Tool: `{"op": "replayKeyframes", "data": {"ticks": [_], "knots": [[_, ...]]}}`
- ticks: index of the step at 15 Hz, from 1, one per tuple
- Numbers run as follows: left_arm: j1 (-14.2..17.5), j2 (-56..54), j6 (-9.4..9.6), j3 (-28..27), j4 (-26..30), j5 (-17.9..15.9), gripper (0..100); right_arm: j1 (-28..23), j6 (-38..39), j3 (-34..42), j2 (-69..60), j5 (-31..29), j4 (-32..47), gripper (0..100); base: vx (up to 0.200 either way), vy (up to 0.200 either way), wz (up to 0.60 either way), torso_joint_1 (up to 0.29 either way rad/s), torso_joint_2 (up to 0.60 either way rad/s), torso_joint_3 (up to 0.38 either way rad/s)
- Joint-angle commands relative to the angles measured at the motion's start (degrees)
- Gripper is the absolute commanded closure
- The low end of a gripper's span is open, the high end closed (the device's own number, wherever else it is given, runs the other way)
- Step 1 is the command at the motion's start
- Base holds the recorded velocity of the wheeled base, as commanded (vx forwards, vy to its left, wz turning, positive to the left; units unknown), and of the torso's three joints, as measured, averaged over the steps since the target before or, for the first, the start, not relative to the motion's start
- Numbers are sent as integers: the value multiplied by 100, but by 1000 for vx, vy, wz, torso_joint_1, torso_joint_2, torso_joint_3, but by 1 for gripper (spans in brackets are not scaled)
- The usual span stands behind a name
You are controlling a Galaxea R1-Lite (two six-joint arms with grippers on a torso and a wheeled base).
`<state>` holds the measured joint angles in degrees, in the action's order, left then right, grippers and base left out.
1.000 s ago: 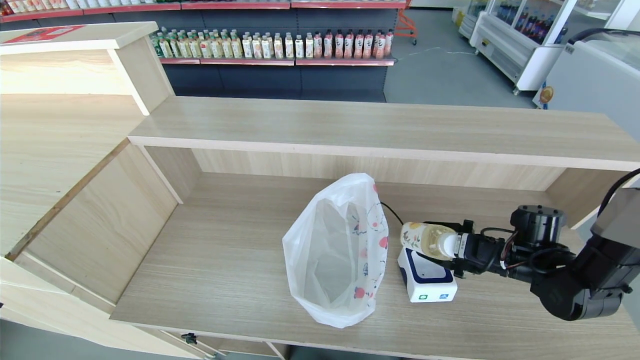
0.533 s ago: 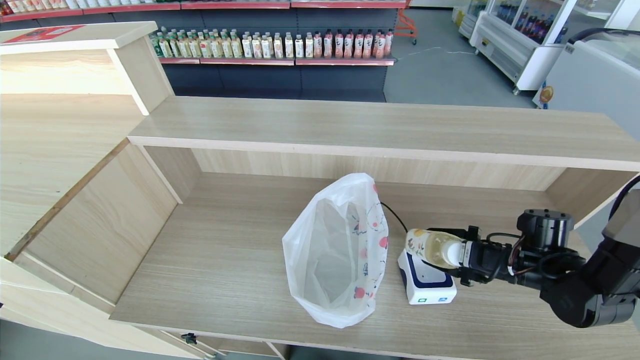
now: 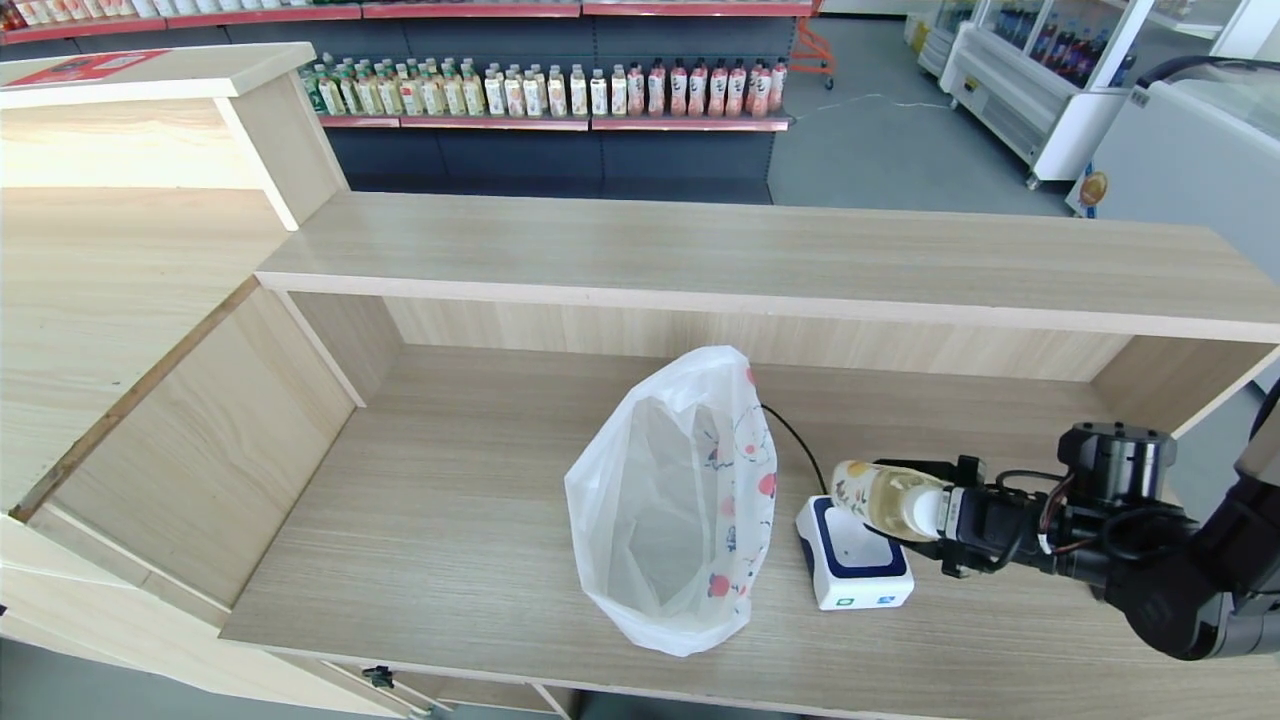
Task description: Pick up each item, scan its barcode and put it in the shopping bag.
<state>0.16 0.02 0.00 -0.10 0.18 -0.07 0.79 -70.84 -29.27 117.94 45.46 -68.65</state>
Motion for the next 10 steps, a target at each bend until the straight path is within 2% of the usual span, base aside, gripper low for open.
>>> {"op": "replayKeyframes", "data": {"ticks": [1,4,6,9,10], "knots": [[2,-2,0,1,-1,-1,0,9,-9,0,-26,7,-17,100,0,0,0,0,0,0],[2,-2,0,1,-1,-1,0,9,-35,9,-35,-81,18,100,0,0,0,0,0,0],[2,-2,0,1,-1,-1,0,9,387,35,-395,-195,158,100,0,0,0,0,0,0],[2,-2,0,1,-1,-1,0,44,2979,106,-1687,-327,202,100,0,0,0,0,0,0],[2,-2,0,1,-1,-1,0,53,3832,71,-1933,-547,185,100,0,0,0,0,0,0]]}}
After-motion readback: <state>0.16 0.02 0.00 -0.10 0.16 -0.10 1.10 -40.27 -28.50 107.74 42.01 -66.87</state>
